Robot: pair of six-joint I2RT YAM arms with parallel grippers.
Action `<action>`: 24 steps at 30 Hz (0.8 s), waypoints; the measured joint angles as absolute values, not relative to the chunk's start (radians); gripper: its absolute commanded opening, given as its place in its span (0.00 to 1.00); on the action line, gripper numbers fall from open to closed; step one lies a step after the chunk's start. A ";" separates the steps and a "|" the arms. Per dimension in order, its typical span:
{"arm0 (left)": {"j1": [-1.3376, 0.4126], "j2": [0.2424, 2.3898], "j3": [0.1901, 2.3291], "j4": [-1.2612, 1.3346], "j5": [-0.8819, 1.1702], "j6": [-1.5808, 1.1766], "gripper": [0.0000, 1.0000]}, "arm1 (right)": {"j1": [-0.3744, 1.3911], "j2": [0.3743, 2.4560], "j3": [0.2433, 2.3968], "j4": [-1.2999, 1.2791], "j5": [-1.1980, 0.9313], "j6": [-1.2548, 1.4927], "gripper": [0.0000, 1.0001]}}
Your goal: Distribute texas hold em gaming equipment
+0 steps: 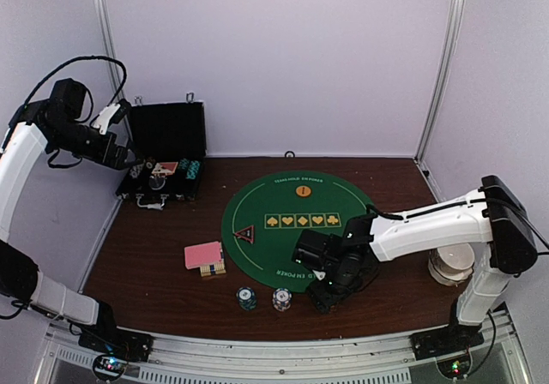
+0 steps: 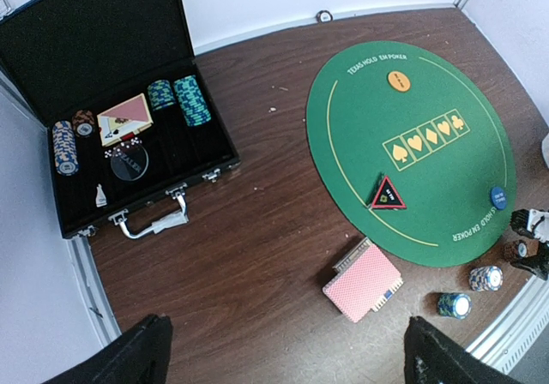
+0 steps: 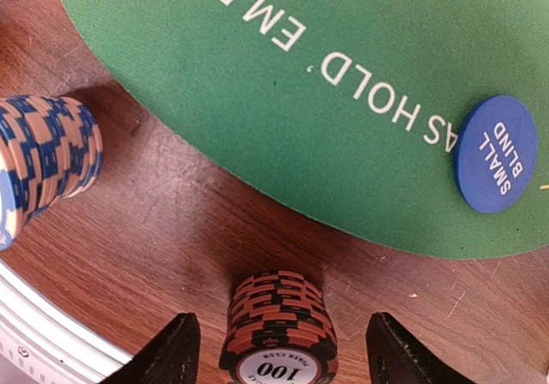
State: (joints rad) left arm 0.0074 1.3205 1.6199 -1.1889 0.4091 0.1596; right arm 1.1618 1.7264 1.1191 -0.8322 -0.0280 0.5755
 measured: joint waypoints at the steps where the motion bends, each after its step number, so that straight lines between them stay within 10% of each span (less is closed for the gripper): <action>1: 0.007 1.320 1.620 -1.189 0.409 0.160 0.98 | 1.162 1.728 1.119 -0.831 -0.028 0.575 0.66; 24: 0.007 1.320 1.626 -1.190 0.409 0.167 0.98 | 1.162 1.749 1.119 -0.826 -0.026 0.576 0.41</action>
State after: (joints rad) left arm 0.0074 1.3201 1.6257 -1.1896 0.4091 0.1665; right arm 1.1618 1.7493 1.1191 -0.8257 -0.0257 0.5758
